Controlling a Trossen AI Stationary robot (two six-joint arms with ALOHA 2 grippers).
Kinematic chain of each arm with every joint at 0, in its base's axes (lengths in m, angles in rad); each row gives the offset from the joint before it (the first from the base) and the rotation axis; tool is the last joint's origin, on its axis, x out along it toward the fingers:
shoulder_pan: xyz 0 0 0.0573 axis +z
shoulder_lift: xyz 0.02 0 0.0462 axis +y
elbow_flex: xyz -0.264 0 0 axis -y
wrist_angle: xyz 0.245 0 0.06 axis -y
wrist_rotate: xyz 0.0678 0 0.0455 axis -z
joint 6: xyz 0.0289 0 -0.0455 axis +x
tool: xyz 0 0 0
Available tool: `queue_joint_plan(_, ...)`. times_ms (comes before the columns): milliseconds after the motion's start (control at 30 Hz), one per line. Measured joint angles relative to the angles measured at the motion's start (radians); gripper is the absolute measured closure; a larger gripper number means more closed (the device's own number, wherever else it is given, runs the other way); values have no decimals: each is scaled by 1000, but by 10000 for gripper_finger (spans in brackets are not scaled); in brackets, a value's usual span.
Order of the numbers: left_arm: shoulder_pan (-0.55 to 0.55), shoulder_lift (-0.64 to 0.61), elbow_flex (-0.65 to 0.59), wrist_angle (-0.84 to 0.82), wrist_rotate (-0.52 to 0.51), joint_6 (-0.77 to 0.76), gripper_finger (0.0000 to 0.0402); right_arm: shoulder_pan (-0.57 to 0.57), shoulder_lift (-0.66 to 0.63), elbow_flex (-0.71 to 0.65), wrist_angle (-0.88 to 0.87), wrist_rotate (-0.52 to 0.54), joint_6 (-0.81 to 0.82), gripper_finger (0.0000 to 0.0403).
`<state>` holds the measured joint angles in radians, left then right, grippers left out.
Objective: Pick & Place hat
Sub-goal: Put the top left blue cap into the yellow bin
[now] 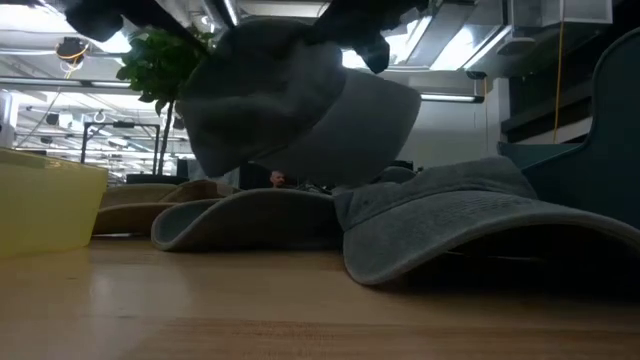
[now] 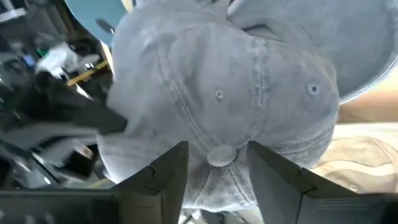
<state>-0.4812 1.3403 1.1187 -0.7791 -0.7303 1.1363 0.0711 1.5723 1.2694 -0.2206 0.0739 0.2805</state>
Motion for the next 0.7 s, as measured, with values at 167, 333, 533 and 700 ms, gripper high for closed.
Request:
queue_joint_plan(167,37,0,0,0,-1,-39,198,0,0,0,38,-93,-2,394)
queue_joint_plan(333,60,0,0,-1,0,-30,178,0,0,0,57,-192,-13,395)
queue_joint_plan(533,43,0,0,-4,-1,109,176,-16,0,0,56,-240,-19,395)
queue_joint_plan(700,4,0,0,-4,-28,252,176,-32,0,0,65,-316,-9,395)
